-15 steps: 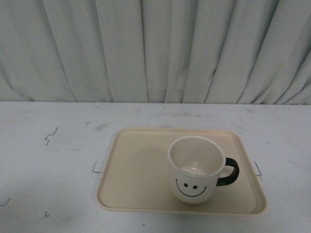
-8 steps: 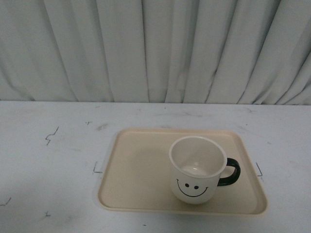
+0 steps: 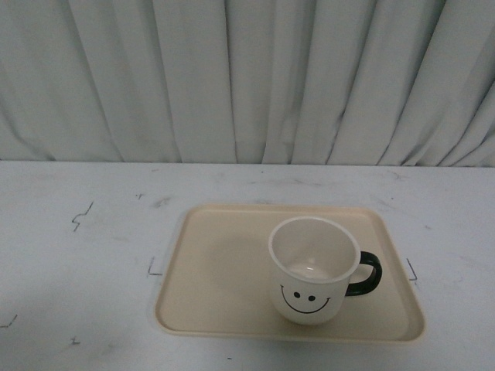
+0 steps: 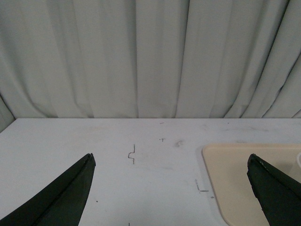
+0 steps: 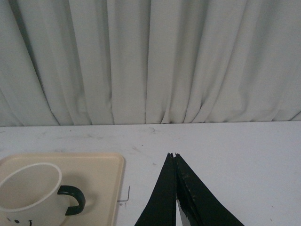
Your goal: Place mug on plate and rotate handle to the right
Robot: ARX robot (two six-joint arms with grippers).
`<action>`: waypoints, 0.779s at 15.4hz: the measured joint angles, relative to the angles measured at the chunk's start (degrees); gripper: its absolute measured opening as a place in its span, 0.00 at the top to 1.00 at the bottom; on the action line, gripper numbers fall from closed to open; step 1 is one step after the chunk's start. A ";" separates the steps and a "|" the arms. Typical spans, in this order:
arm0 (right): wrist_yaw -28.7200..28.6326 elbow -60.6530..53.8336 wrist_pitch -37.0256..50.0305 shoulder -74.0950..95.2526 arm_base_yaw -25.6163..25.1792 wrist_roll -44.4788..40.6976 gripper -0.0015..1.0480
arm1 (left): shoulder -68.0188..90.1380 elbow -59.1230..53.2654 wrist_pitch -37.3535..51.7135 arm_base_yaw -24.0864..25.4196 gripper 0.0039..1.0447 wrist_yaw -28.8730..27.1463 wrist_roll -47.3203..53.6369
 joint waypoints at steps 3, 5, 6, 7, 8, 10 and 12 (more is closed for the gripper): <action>0.00 0.00 -4.68 -4.81 0.00 0.00 0.98 | 0.00 0.00 -0.02 0.00 0.06 0.00 0.00; 0.00 0.00 -7.32 -7.48 0.00 0.00 0.98 | 0.00 0.00 -0.02 0.00 0.06 0.00 0.00; 0.00 0.00 -8.55 -8.72 0.00 0.00 0.98 | 0.00 0.00 0.00 0.00 0.06 0.00 0.00; 0.00 0.00 -9.68 -9.88 0.00 0.00 0.98 | 0.00 0.00 0.00 0.00 0.06 -0.02 0.00; 0.00 0.00 -10.54 -10.69 0.00 0.00 0.98 | 0.00 0.00 0.00 0.00 0.06 0.00 0.00; 0.00 0.00 -12.41 -12.55 0.00 0.00 0.98 | 0.00 0.00 -0.02 0.00 0.06 0.00 0.00; -0.13 0.00 -23.02 -20.48 0.00 0.00 0.98 | 0.00 0.00 0.00 0.00 0.06 -0.02 0.00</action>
